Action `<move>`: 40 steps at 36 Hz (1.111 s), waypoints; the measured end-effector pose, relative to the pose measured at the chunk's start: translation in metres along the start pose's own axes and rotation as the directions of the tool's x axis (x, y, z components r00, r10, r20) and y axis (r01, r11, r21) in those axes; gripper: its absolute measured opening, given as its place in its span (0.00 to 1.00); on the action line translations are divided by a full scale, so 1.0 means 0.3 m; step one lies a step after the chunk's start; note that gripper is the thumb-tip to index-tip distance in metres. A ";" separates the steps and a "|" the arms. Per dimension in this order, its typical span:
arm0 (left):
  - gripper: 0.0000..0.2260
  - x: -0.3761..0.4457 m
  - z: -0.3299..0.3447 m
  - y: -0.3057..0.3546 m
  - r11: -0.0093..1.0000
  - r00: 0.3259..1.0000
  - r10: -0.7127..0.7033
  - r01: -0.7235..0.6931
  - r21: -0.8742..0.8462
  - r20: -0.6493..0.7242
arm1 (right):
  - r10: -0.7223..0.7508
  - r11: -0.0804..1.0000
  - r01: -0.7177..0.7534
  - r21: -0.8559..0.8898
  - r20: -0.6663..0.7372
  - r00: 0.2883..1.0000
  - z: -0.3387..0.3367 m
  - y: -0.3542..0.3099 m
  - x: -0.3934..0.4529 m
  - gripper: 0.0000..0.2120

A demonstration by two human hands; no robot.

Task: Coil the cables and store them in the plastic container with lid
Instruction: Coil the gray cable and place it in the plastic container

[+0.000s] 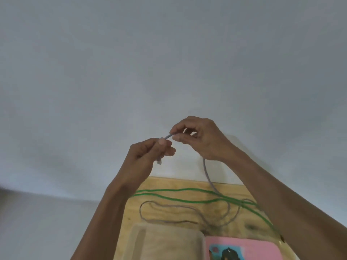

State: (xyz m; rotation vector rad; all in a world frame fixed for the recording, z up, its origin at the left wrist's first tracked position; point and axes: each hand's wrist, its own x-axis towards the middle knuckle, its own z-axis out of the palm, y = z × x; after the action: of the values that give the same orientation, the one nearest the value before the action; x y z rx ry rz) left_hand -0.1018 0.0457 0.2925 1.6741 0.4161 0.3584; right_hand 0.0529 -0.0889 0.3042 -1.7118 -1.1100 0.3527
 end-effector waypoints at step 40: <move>0.10 0.084 -0.266 0.245 0.888 0.916 0.400 -0.382 -0.255 0.023 | 0.071 0.952 -0.131 -0.276 -0.216 0.974 0.354 -0.315 0.021 0.10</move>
State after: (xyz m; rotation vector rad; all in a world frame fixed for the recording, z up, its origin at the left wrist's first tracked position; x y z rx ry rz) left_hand -0.1114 0.1185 0.3763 1.5148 -0.0308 0.6180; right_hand -0.0638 -0.0159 0.3407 -2.0186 -0.9584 0.0752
